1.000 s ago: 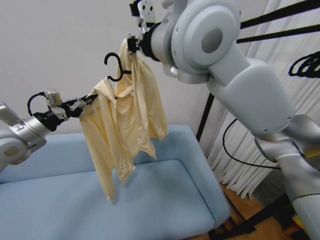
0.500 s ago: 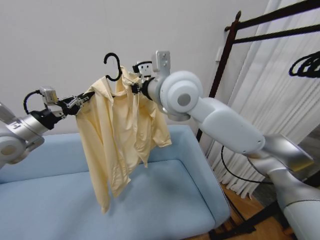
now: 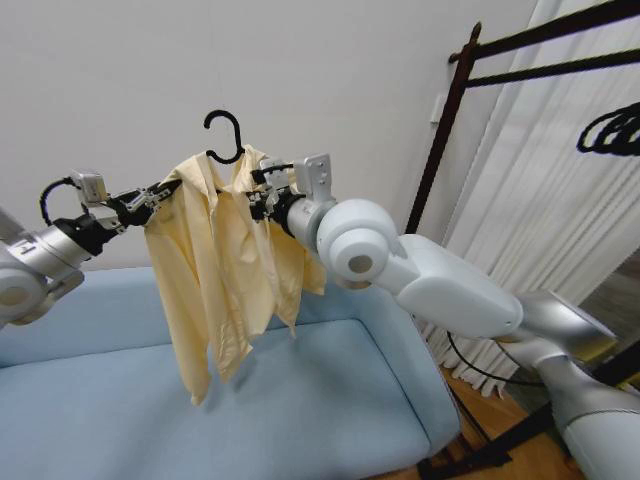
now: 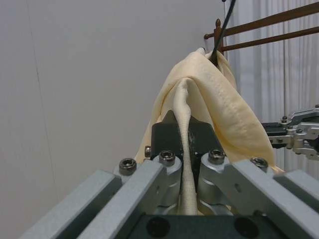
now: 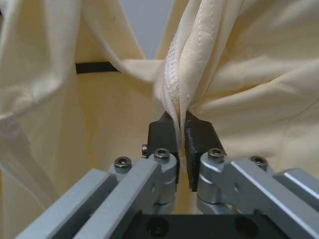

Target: Pick up the clothes from the sofa and hang them on the clothes hanger.

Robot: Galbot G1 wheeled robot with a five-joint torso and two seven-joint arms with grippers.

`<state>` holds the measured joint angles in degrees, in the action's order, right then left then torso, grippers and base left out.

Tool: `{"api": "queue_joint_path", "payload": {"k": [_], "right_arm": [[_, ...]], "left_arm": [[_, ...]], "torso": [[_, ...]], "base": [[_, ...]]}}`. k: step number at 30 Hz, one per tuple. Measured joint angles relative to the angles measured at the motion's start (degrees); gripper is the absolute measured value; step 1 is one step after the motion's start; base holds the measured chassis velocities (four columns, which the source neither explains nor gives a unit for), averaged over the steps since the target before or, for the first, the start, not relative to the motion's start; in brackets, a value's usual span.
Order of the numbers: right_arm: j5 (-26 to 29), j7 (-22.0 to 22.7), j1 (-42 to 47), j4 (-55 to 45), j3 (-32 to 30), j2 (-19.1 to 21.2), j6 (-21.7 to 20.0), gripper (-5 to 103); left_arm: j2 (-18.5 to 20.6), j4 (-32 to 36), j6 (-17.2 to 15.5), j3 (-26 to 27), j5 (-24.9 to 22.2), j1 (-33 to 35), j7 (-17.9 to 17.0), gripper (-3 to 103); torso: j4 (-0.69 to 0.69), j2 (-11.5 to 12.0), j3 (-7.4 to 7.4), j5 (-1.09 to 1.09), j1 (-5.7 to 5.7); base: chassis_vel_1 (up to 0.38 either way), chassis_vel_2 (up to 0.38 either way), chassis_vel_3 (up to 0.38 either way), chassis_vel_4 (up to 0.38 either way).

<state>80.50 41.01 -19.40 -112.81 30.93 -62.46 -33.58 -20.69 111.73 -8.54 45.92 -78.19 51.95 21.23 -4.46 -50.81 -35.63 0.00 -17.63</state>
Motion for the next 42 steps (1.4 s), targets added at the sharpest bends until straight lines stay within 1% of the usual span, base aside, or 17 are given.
{"api": "queue_joint_path", "payload": {"k": [1,2,4,5,8,11,15,16,17,18,20,21,24,30,34,40,42], "right_arm": [[-0.50,-0.48,0.06,-0.02,0.04,0.76,-0.13,13],[-0.68,-0.62,0.07,-0.13,0.04,1.36,-0.16,13],[-0.73,-0.93,0.07,-0.57,-0.01,2.67,-0.20,24],[-0.73,-0.93,0.07,-0.57,-0.01,2.67,-0.20,24],[-2.09,-2.57,0.27,-1.06,-0.22,4.99,0.07,40],[-2.92,-3.64,0.48,-1.52,-0.40,6.49,0.63,45],[-4.02,-5.68,0.76,-2.86,-1.87,10.12,1.40,67],[-4.02,-5.68,0.76,-2.86,-1.87,10.12,1.40,67],[-4.55,-6.19,0.75,-2.44,-2.11,10.59,1.59,73],[-5.20,-6.60,0.68,-1.68,-2.24,10.86,1.93,73],[-5.76,-6.81,0.34,0.03,-2.40,10.67,2.65,83],[-5.76,-6.81,0.34,0.03,-2.40,10.67,2.65,83],[-5.35,-5.36,-0.12,2.87,-3.06,8.44,3.59,97],[-4.61,-3.48,-0.51,7.79,-4.54,5.00,4.62,100],[-3.47,-3.31,-0.38,10.48,-5.57,4.54,5.02,100],[1.32,-1.99,0.46,12.15,-7.90,4.88,5.81,100],[2.98,-1.86,0.60,11.07,-8.76,5.92,5.88,100]], "left_arm": [[-0.14,-0.21,0.03,0.09,-0.22,-0.04,0.29,2],[-0.28,-0.37,0.09,0.11,-0.31,-0.15,0.45,2],[-0.51,-0.73,0.20,0.12,-0.69,-0.47,0.51,2],[-0.51,-0.73,0.20,0.12,-0.69,-0.47,0.51,2],[-0.60,-1.05,0.29,0.36,-1.34,-0.74,0.61,2],[-0.60,-1.15,0.34,0.60,-1.53,-0.74,1.06,2],[-0.57,-1.56,0.50,1.06,-2.27,-0.74,1.95,2],[-0.57,-1.56,0.50,1.06,-2.27,-0.74,1.95,2],[-0.57,-1.57,0.50,1.17,-2.42,-0.74,2.34,2],[-0.57,-1.56,0.50,1.29,-2.48,-0.70,2.76,2],[-0.55,-1.43,0.50,1.36,-2.54,-0.57,3.18,2],[-0.55,-1.43,0.50,1.36,-2.54,-0.57,3.18,2],[-0.43,-1.17,0.50,1.44,-2.55,-0.41,3.84,2],[-0.24,-0.73,0.50,1.59,-2.55,-0.11,4.53,2],[-0.11,-0.61,0.50,1.67,-2.56,-0.03,5.03,2],[0.15,-0.68,0.50,1.68,-2.60,-0.06,5.34,2],[0.28,-1.03,0.51,1.65,-2.60,-0.06,5.44,2]], "torso": [[-0.01,0.00,0.00,0.00,0.00],[-0.01,0.00,0.00,0.00,0.00],[-0.01,0.00,0.00,0.00,0.00],[-0.01,0.00,0.00,0.00,0.00],[-0.01,0.00,0.00,0.00,0.00],[-0.01,0.00,0.00,0.01,0.00],[-0.01,0.00,0.01,0.01,0.01],[-0.01,0.00,0.01,0.01,0.01],[-0.01,0.00,0.01,0.01,0.01],[-0.01,0.00,0.01,0.01,0.01],[-0.02,0.00,0.01,0.01,0.01],[-0.02,0.00,0.01,0.01,0.01],[0.00,0.00,0.00,0.01,0.00],[0.02,0.00,0.00,-0.01,0.00],[-0.01,0.00,0.00,-0.01,0.00],[-0.01,0.00,0.00,0.00,0.00],[-0.01,0.00,0.00,0.00,0.00]], "base": [[0.000,0.000,0.000,0.000],[0.000,0.000,0.000,0.000],[0.000,0.000,0.000,0.000],[0.000,0.000,0.000,0.000],[0.000,0.000,0.000,0.000],[0.000,0.000,0.000,0.000],[0.000,0.000,0.000,0.000],[0.000,0.000,0.000,0.000],[0.000,0.000,0.000,0.000],[0.000,0.000,0.000,0.000],[0.000,0.000,0.000,0.000],[0.000,0.000,0.000,0.000],[0.000,0.000,0.000,0.000],[0.000,0.000,0.000,0.000],[0.000,0.000,0.000,0.000],[0.000,0.000,0.000,0.000],[0.000,0.000,0.000,0.000]]}}
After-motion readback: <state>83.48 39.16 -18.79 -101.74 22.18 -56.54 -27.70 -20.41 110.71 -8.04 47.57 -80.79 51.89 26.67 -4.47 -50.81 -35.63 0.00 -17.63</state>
